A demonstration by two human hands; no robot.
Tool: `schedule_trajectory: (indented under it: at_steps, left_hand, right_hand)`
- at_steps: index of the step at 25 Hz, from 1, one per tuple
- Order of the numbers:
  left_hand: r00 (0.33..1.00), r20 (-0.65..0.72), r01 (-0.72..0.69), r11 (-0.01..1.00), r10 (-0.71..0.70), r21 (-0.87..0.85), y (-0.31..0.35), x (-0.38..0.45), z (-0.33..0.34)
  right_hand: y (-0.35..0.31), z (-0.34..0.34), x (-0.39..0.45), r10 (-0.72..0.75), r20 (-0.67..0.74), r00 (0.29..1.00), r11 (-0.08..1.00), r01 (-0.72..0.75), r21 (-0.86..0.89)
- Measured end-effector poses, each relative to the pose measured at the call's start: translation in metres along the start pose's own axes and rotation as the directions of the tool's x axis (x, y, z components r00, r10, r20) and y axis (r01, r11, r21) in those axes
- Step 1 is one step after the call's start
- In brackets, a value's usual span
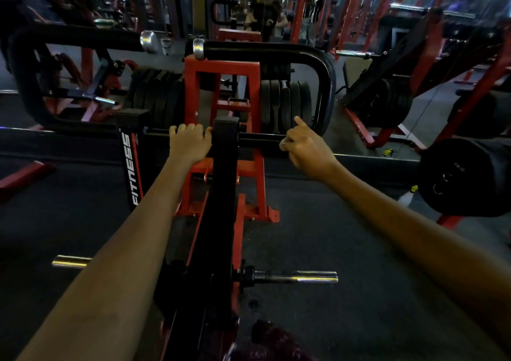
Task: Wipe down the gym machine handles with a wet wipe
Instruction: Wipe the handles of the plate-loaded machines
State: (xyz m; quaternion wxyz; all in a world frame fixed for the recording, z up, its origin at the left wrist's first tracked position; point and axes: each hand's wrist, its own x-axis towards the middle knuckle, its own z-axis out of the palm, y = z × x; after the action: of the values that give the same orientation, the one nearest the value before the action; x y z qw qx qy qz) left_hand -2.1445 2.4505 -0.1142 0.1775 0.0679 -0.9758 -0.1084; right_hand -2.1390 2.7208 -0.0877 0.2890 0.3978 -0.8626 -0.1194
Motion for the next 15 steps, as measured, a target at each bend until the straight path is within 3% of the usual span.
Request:
schedule_trajectory:
  at_steps: [3, 6, 9, 12, 15]
  left_hand:
    - [0.999, 0.049, 0.014, 1.0, -0.014, 0.006, 0.001, 0.003, 0.0]
    - [1.0, 0.0, -0.014, 1.0, 0.014, 0.02, 0.0, -0.001, 0.0]
    - [0.999, -0.035, -0.035, 0.999, 0.035, 0.011, -0.003, -0.002, 0.002]
    - [0.996, -0.08, -0.035, 0.999, 0.035, 0.007, -0.003, -0.002, 0.004]
    - [0.992, -0.114, -0.047, 0.999, 0.046, 0.002, -0.004, -0.001, 0.007]
  right_hand:
    - [-0.028, -0.009, 0.033, 0.126, 0.12, 0.985, 0.991, -0.13, 0.027]
    - [-0.058, -0.009, 0.062, 0.083, 0.157, 0.984, 0.994, -0.094, 0.061]
    - [-0.043, 0.005, 0.043, 0.01, -0.062, 0.998, 0.987, 0.001, 0.162]
    - [-0.009, 0.013, 0.007, 0.051, -0.09, 0.995, 0.979, -0.032, 0.199]
    - [0.026, 0.01, -0.021, 0.077, -0.114, 0.991, 0.99, -0.062, 0.126]
